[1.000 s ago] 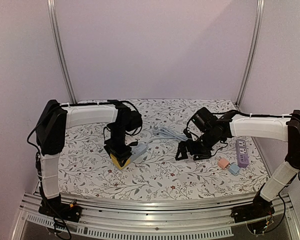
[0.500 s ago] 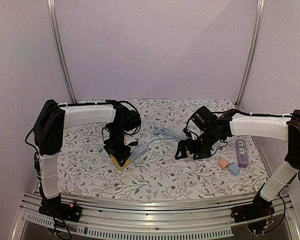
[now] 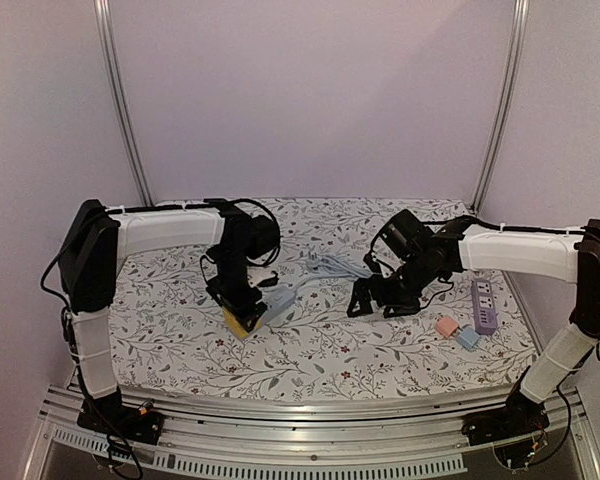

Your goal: Insert the plug

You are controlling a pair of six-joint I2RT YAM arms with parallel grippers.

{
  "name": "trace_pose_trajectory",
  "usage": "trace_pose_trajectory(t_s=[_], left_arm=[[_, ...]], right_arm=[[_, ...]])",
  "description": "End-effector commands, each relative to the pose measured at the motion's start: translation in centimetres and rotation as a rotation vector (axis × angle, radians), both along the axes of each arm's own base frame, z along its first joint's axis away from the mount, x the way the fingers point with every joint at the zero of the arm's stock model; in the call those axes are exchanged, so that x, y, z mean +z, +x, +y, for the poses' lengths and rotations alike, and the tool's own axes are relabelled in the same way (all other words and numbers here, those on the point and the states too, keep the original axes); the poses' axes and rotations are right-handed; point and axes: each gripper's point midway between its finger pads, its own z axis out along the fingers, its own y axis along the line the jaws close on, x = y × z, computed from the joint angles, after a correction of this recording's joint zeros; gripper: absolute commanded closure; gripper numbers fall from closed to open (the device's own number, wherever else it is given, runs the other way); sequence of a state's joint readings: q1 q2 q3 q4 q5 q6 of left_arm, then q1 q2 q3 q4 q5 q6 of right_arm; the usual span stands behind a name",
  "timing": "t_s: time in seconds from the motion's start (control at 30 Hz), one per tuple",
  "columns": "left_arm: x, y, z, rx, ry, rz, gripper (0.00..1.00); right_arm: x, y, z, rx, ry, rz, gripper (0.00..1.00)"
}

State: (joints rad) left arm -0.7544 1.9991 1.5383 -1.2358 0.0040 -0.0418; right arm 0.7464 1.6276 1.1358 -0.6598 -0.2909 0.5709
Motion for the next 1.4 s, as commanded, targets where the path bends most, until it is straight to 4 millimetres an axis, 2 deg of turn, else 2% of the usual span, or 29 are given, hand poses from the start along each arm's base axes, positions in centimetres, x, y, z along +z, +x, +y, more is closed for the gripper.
trace_pose_trajectory(t_s=[0.0, 0.27, 0.6, 1.03, 1.17, 1.37], left_arm=[[2.3, 2.2, -0.8, 0.007, -0.073, -0.130, 0.01], [4.2, 2.6, -0.8, 0.013, -0.097, -0.167, 0.00], [7.9, 2.9, 0.1, 0.019, -0.116, -0.262, 0.01], [17.3, 3.9, 2.4, 0.082, -0.160, -0.519, 0.00], [20.2, 4.3, 3.9, 0.128, -0.161, -0.629, 0.00], [23.3, 4.7, 6.7, 0.187, -0.113, -0.778, 0.00]], right_arm=[[0.1, -0.2, 0.5, 0.001, -0.005, 0.002, 0.01], [0.5, -0.4, 0.6, -0.004, -0.005, -0.007, 0.01], [1.0, -0.4, 0.7, -0.010, -0.003, -0.017, 0.01], [2.8, 0.9, 1.7, -0.001, -0.004, -0.060, 0.01], [3.4, 1.4, 1.9, 0.001, -0.010, -0.074, 0.01], [4.0, 1.8, 1.9, -0.004, -0.014, -0.089, 0.01]])
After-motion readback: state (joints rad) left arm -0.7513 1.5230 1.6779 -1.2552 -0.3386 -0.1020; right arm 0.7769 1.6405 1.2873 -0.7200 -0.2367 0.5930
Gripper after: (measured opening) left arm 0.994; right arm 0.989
